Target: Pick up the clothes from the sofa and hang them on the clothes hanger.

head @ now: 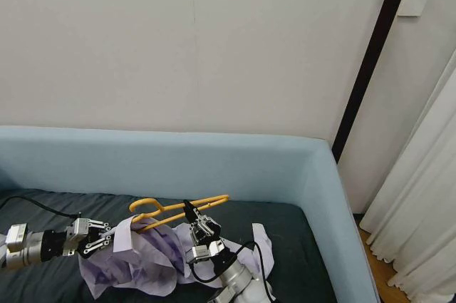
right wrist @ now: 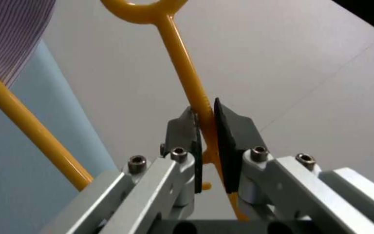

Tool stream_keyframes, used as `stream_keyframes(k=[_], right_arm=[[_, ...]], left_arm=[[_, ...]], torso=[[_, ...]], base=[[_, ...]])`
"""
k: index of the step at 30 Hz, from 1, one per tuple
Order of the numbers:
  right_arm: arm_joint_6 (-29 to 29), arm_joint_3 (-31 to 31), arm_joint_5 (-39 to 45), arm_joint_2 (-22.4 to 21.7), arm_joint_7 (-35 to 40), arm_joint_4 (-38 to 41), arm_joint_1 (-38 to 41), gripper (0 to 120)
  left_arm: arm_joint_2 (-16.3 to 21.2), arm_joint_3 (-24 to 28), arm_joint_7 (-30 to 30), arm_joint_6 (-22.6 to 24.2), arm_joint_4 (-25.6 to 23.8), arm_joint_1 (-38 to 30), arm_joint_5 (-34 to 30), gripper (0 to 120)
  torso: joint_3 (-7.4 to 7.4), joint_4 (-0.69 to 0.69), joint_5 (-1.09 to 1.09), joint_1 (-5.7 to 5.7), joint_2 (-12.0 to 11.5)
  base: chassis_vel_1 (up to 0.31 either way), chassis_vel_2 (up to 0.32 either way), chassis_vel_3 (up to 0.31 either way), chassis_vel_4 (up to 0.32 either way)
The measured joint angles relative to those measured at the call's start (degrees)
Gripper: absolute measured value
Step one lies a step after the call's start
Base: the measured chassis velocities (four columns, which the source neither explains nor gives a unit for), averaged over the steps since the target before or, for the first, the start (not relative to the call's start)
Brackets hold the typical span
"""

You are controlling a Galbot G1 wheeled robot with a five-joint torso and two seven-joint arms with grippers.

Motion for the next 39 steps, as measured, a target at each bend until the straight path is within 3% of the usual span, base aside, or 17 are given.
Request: stream_keyframes(k=[9,12,15,16,17,19,21,26,29,34,39], right_arm=[[3.48,-2.09,10.31,-1.10,-0.01,1.11,-0.50,40],[9.54,-3.86,19.04,-2.41,-3.98,1.53,-1.93,53],[9.91,-5.10,26.20,-2.99,-5.77,1.41,-2.36,62],[7.59,-6.65,36.53,-3.50,-6.95,1.26,-2.61,69],[7.59,-6.65,36.53,-3.50,-6.95,1.26,-2.61,69],[5.21,-7.61,44.21,-3.86,-8.00,1.29,-2.61,73],[-2.15,-9.03,57.69,-5.21,-10.18,2.00,-2.09,87],[-6.47,-11.09,67.10,-6.18,-10.30,4.24,-1.39,99],[-5.06,-12.45,68.23,-6.12,-11.32,5.01,-1.54,100],[-0.61,-15.49,61.66,-5.34,-11.85,3.37,-2.44,100],[-2.45,-17.45,56.52,-3.40,-6.54,0.14,-2.38,100]], left_arm=[[-1.59,0.40,-1.95,0.12,3.12,-2.00,-1.29,2],[-1.85,0.83,-2.49,0.15,4.63,-2.96,-1.62,2],[-1.85,0.93,-2.53,0.15,4.83,-3.13,-1.62,2],[-1.70,0.98,-2.61,0.18,4.78,-3.26,-1.70,2],[-1.70,0.98,-2.61,0.18,4.78,-3.26,-1.70,2],[-1.47,1.00,-2.71,0.20,4.52,-3.39,-1.87,2],[-0.58,1.00,-3.04,0.41,3.58,-3.46,-2.70,2],[0.69,0.61,-3.45,0.61,3.02,-3.23,-3.81,2],[1.25,0.39,-3.65,0.63,3.10,-3.27,-4.52,2],[1.34,0.29,-3.78,0.65,3.01,-3.39,-5.04,2],[1.33,0.21,-3.81,0.65,2.72,-3.37,-5.13,2]], torso=[[0.00,0.00,0.00,0.00,0.00],[0.00,0.00,0.00,0.00,0.00],[0.00,0.00,0.00,0.00,0.00],[0.00,0.00,0.00,0.00,0.00],[0.00,0.00,0.00,0.00,0.00],[0.00,0.00,0.00,0.00,0.00],[0.00,0.00,0.00,0.00,0.00],[0.00,0.00,0.01,0.00,0.00],[0.00,0.01,0.00,0.00,0.00],[0.00,0.00,0.00,0.00,0.00],[0.00,0.00,0.00,0.00,0.00]], base=[[0.000,0.000,0.000,0.000],[0.000,0.000,0.000,0.000],[0.000,0.000,0.000,0.000],[0.000,0.000,0.000,0.000],[0.000,0.000,0.000,0.000],[0.000,0.000,0.000,0.000],[0.000,0.000,0.000,0.000],[0.000,0.000,0.000,0.000],[0.000,0.000,0.000,0.000],[0.000,0.000,0.000,0.000],[0.000,0.000,0.000,0.000]])
